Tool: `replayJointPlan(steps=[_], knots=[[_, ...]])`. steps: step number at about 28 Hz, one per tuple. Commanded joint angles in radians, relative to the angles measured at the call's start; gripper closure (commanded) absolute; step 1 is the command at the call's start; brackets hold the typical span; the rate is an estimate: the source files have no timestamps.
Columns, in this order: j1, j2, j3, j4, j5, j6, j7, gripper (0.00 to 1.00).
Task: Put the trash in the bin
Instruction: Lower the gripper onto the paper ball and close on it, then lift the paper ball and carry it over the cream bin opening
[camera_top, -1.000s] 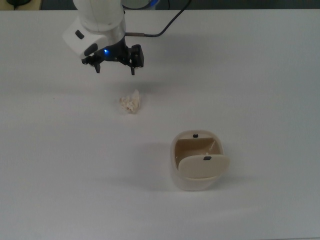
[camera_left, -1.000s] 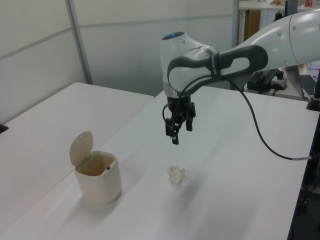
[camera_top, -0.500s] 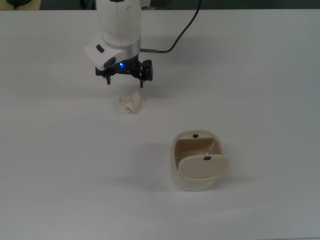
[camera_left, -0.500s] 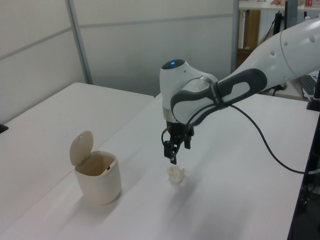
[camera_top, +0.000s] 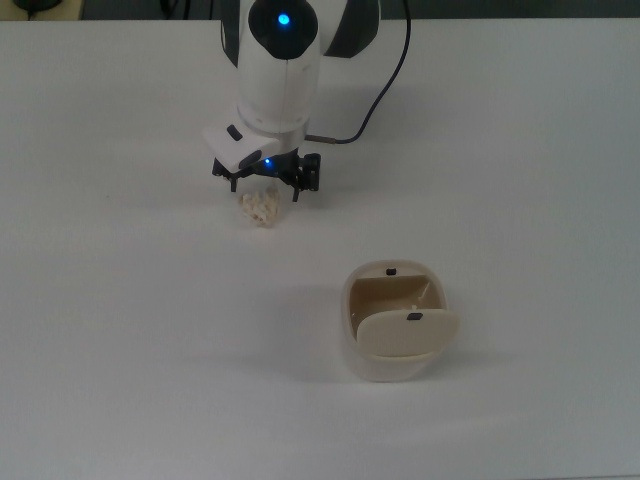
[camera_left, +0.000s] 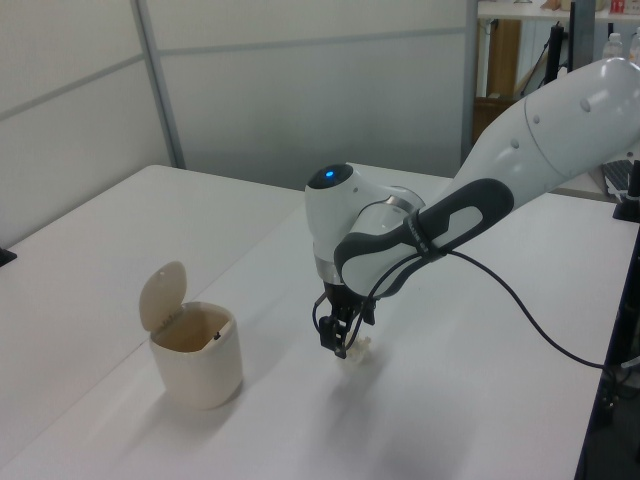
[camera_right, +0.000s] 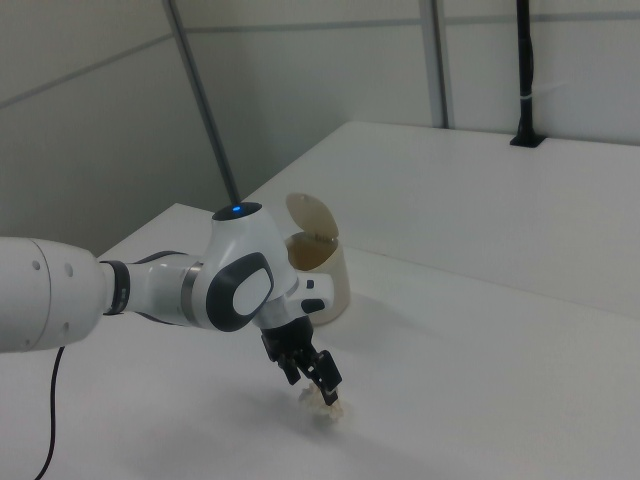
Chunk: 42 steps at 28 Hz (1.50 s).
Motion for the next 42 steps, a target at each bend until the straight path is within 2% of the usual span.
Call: replayJointPlan(steps=[1, 8, 10, 13, 14, 18, 19, 21, 29, 38, 42], knots=[[0.017, 0.020, -0.008, -0.001, -0.039, 0.027, 0.049, 0.00], [0.017, 0.040, -0.008, 0.003, -0.046, 0.040, 0.060, 0.00], [0.018, 0.042, -0.008, 0.003, -0.051, 0.041, 0.060, 0.06], [0.017, 0.044, -0.008, 0.003, -0.065, 0.041, 0.060, 0.24], [0.018, 0.045, -0.008, 0.003, -0.071, 0.041, 0.060, 0.41], [0.017, 0.051, -0.008, 0.008, -0.072, 0.041, 0.054, 0.78], [0.017, 0.053, -0.008, 0.019, -0.072, 0.041, 0.054, 0.90], [0.017, 0.054, -0.008, 0.020, -0.072, 0.041, 0.052, 0.99], [0.017, 0.050, -0.008, 0.026, -0.072, 0.038, 0.055, 1.00], [0.017, 0.030, -0.007, 0.080, -0.060, 0.023, 0.063, 1.00], [0.017, 0.031, -0.007, 0.158, -0.049, -0.022, 0.065, 1.00]])
